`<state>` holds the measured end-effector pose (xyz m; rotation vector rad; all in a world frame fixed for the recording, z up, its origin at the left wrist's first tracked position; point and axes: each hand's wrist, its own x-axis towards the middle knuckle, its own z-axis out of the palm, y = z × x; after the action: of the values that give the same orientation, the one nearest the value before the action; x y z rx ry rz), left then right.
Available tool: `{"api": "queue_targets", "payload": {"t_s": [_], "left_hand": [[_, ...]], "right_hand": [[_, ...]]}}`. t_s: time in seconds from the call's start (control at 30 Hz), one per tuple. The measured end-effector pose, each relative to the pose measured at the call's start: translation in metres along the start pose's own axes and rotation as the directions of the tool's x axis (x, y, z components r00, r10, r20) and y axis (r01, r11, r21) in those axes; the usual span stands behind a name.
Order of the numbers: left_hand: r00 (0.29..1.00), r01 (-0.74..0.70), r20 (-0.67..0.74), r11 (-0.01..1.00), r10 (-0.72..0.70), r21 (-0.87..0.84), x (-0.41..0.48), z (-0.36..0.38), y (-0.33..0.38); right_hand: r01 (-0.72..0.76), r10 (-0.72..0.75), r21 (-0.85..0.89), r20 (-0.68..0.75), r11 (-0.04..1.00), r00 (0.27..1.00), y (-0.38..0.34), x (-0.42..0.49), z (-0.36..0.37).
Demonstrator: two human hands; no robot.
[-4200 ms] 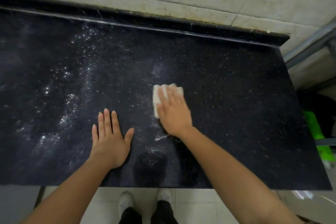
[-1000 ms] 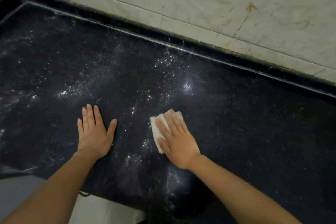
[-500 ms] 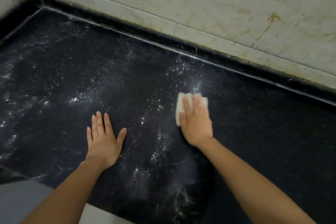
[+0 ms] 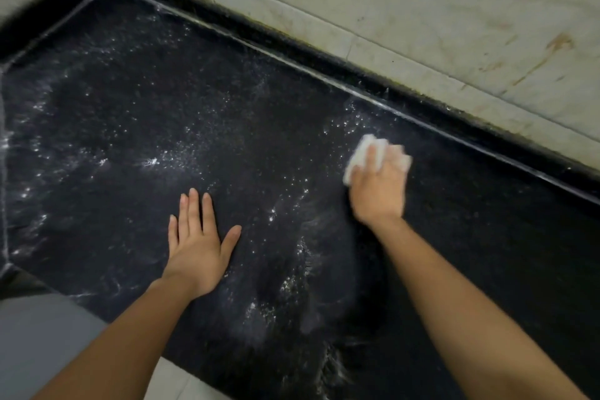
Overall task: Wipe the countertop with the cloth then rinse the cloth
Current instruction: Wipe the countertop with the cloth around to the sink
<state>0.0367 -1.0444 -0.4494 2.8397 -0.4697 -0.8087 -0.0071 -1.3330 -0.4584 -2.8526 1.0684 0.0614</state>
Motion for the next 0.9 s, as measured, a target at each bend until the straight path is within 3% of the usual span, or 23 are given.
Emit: {"api": "queue_targets", "payload": {"t_s": [0.03,0.1,0.2,0.23,0.27,0.33,0.4,0.47,0.5,0.57,0.6,0.67,0.73,0.77,0.83,0.9], "left_hand": [[1.0,0.001,0.004,1.0,-0.001,0.0,0.0,-0.001,0.0],[1.0,0.005,0.018,1.0,-0.005,-0.005,0.0,-0.002,0.001],[1.0,0.015,0.013,1.0,-0.015,-0.012,0.0,-0.002,0.001],[1.0,0.015,0.013,1.0,-0.015,-0.012,0.0,-0.002,0.001],[1.0,0.011,0.012,1.0,-0.011,-0.011,0.0,-0.002,0.001],[1.0,-0.001,0.007,1.0,0.001,-0.019,-0.001,-0.002,0.0],[1.0,-0.006,0.003,1.0,0.006,-0.023,-0.001,-0.002,0.0],[1.0,-0.004,-0.003,1.0,0.004,-0.016,-0.001,-0.002,0.0],[1.0,-0.004,-0.009,1.0,0.003,-0.012,-0.001,-0.002,0.0],[1.0,-0.007,-0.017,1.0,0.007,-0.013,-0.001,-0.002,0.0],[1.0,-0.009,-0.017,1.0,0.008,-0.017,-0.001,-0.003,0.0],[1.0,-0.006,-0.011,1.0,0.006,-0.024,0.0,-0.002,0.0],[1.0,-0.002,-0.005,1.0,0.002,-0.024,0.0,-0.002,0.0],[1.0,-0.002,-0.009,1.0,0.002,-0.031,0.0,-0.003,0.0],[1.0,0.0,-0.018,0.999,-0.001,-0.045,-0.001,-0.003,0.001],[1.0,-0.005,-0.03,0.999,0.003,-0.049,0.0,-0.002,0.001]], "right_hand": [[0.21,-0.21,-0.013,-0.011,0.978,0.978,-0.025,-0.016,0.007],[0.497,-0.496,0.023,0.096,0.868,0.863,-0.058,-0.051,0.017],[0.682,-0.687,0.093,0.159,0.726,0.71,-0.052,-0.053,0.007],[0.715,-0.712,0.029,0.133,0.698,0.689,-0.038,-0.043,0.004],[0.698,-0.695,-0.04,0.068,0.715,0.716,-0.019,-0.03,0.004],[0.479,-0.481,-0.1,0.007,0.872,0.877,0.027,-0.002,-0.003],[0.115,-0.11,-0.051,0.083,0.992,0.99,0.064,0.019,-0.009],[-0.234,0.224,0.053,0.149,0.971,0.963,0.066,0.038,-0.01],[-0.342,0.33,0.059,0.148,0.938,0.932,0.05,0.045,-0.009],[-0.371,0.367,0.011,0.11,0.929,0.924,0.004,0.053,-0.003],[-0.275,0.275,-0.025,0.046,0.961,0.96,-0.023,0.051,-0.003],[0.103,-0.104,-0.045,-0.024,0.994,0.994,-0.073,0.033,0.0],[0.498,-0.498,0.008,0.042,0.867,0.866,-0.104,0.006,0.005],[0.602,-0.605,0.059,0.099,0.796,0.79,-0.109,-0.002,0.004],[0.694,-0.7,0.1,0.148,0.713,0.698,-0.092,0.004,0.001],[0.634,-0.631,0.039,0.163,0.772,0.758,-0.055,0.019,-0.001]]}}
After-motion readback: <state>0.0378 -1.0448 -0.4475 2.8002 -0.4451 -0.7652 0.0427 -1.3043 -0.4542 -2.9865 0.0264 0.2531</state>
